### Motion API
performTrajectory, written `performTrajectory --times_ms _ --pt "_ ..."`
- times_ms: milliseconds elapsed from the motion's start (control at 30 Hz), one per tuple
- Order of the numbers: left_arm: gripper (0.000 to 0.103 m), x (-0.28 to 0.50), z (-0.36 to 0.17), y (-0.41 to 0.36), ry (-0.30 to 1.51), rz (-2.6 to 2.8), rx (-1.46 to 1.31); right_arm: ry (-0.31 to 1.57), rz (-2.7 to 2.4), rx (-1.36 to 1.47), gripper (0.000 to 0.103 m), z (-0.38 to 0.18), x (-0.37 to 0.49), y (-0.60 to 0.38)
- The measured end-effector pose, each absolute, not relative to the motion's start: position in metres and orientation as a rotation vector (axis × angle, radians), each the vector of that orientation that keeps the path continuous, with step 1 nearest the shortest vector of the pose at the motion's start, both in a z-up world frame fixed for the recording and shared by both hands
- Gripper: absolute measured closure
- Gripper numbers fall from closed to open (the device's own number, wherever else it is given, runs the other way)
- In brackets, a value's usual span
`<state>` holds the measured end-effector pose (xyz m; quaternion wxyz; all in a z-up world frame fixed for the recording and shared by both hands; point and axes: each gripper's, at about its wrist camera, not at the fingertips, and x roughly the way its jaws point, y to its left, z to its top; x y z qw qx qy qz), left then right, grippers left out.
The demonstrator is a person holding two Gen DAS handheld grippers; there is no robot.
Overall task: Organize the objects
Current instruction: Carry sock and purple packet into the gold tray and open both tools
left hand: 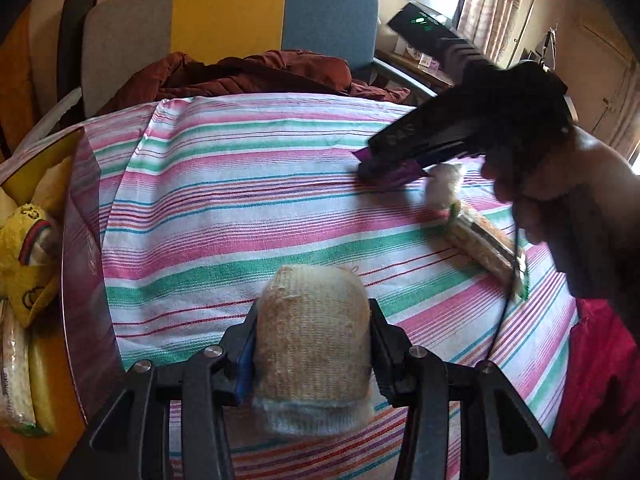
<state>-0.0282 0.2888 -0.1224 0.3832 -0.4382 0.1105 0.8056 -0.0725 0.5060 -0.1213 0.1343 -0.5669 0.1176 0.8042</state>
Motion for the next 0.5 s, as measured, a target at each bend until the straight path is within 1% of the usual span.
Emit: performTrajectory --times_ms 167,300,500 --pt "0.056 -0.023 -0.125 0.290 0.318 2.068 -1.075 0.388 2.406 -1.549 0.061 -0.109 -0.045 0.504" --pt "0.056 -0.022 -0.126 0.293 0.352 2.075 -1.051 0.441 2.524 -1.412 0.061 -0.081 -0.019 0.491" --pt "0.057 -0.021 -0.114 0.288 0.335 2.082 -1.080 0.484 2.622 -1.274 0.061 -0.049 0.011 0.465"
